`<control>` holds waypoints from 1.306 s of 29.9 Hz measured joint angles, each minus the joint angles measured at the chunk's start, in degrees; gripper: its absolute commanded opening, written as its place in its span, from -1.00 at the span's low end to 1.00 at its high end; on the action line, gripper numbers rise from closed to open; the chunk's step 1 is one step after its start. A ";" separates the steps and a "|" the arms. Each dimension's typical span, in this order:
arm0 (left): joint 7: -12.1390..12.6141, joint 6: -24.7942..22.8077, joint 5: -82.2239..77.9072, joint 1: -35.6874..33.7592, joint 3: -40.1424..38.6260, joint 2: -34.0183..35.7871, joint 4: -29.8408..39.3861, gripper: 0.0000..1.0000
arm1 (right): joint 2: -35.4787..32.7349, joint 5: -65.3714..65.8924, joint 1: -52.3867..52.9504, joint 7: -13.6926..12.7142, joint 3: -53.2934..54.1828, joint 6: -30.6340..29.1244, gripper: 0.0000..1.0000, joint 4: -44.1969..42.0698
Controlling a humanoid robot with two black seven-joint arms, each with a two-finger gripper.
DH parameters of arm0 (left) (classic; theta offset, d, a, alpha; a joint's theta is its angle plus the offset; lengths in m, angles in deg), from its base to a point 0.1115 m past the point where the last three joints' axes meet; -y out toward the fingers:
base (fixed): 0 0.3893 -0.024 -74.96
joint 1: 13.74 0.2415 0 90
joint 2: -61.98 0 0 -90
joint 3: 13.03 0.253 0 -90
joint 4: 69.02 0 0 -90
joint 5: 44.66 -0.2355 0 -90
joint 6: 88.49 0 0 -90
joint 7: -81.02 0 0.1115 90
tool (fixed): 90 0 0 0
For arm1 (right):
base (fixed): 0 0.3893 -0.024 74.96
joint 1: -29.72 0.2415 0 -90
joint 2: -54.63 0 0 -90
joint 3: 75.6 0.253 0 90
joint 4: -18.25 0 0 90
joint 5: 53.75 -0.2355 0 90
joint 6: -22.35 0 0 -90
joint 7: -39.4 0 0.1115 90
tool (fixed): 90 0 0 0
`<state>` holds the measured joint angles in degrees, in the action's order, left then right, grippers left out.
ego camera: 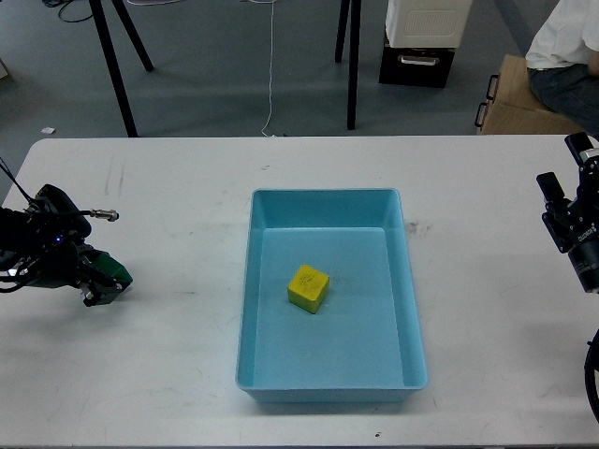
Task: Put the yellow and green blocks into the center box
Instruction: 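Lift the green cube and carry it over the yellow cube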
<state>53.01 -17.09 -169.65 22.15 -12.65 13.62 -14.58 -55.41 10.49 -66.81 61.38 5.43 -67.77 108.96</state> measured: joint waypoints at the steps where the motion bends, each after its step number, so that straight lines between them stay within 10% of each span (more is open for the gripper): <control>1: 0.00 0.03 0.00 -0.07 0.11 0.03 -0.04 -0.59 | 0.00 0.00 -0.04 0.00 0.00 0.03 0.97 0.00; 13: 0.01 0.03 0.00 -11.06 -0.70 0.92 2.03 -0.72 | 0.00 -0.63 -4.34 0.09 4.14 0.47 0.97 -0.07; 22: 0.00 -3.40 -0.01 -22.81 -0.55 1.06 16.97 -0.72 | -0.09 -2.98 -8.65 0.18 6.59 0.57 0.97 -1.55; 39: 0.00 -9.42 0.00 -29.19 0.56 -23.13 19.76 -0.67 | -0.10 -3.45 -9.36 1.21 7.27 0.66 0.97 -10.89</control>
<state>53.01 -26.50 -169.66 -7.04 -12.09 -9.51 5.18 -55.50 7.04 -76.17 62.59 12.70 -67.11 98.07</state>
